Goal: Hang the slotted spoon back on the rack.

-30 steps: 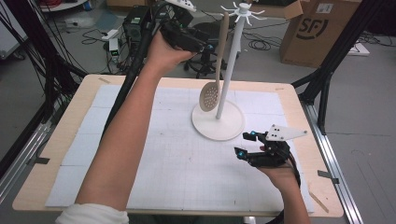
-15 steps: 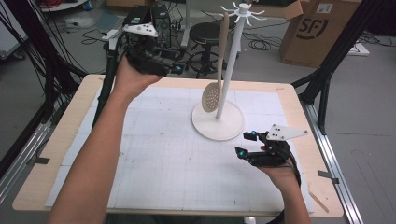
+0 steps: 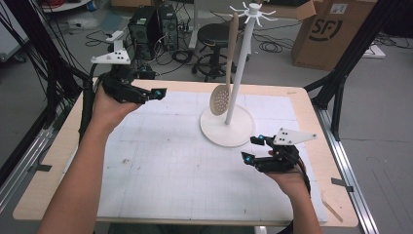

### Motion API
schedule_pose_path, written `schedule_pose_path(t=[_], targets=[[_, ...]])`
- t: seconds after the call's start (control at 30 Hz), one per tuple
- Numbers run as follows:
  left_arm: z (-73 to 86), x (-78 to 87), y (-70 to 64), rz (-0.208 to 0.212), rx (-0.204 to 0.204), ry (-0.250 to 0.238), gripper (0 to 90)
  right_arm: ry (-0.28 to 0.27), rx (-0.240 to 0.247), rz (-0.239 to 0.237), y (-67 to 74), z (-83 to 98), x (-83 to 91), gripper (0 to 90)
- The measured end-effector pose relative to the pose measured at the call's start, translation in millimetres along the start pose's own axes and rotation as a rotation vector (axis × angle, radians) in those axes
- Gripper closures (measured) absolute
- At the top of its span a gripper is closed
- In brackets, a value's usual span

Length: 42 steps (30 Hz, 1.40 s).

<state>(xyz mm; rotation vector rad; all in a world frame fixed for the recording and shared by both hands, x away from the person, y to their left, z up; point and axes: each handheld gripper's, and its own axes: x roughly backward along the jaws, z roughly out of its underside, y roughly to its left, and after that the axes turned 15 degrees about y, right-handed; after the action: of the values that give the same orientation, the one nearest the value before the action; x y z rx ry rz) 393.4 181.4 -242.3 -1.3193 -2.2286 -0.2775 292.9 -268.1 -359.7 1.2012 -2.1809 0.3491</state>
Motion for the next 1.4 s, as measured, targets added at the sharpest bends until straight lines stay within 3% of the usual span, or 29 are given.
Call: schedule_pose_path(t=[0.13,0.23,0.4,0.57,0.83,0.87,0.97,1.13,1.4], targets=[[15.5,4.4,-3.6,0.012,-0.001,-0.017,13.2,-0.011,0.013,0.008,0.1,-2.0,1.4,33.1],[29.1,7.8,-9.9,0.019,-0.023,-0.021,12.0,-0.004,0.012,0.005,0.7,-2.7,1.1,33.1],[62.9,10.5,-22.0,0.015,-0.046,-0.049,8.0,-0.013,0.004,0.007,-0.7,-2.0,2.0,33.1],[94.7,8.9,-27.5,0.009,-0.041,-0.028,6.9,-0.036,0.006,-0.013,1.6,-4.2,5.1,33.1],[130.6,11.6,-38.9,-0.009,-0.043,-0.025,5.0,-0.024,0.002,-0.016,0.3,-4.2,1.5,33.1],[134.3,11.4,-39.9,-0.009,-0.045,-0.032,5.0,-0.024,0.003,-0.017,0.2,-4.1,1.4,33.1],[137.5,12.6,-41.8,-0.029,-0.035,0.015,2.8,-0.023,-0.002,-0.021,0.2,-4.1,1.1,33.1],[151.2,13.2,-44.6,-0.014,-0.017,0.027,1.7,-0.018,0.000,-0.018,-0.6,-3.0,-0.3,33.1],[159.1,9.2,-40.1,-0.037,-0.017,0.050,1.7,0.011,-0.018,-0.016,-3.9,2.7,-9.8,32.0]])
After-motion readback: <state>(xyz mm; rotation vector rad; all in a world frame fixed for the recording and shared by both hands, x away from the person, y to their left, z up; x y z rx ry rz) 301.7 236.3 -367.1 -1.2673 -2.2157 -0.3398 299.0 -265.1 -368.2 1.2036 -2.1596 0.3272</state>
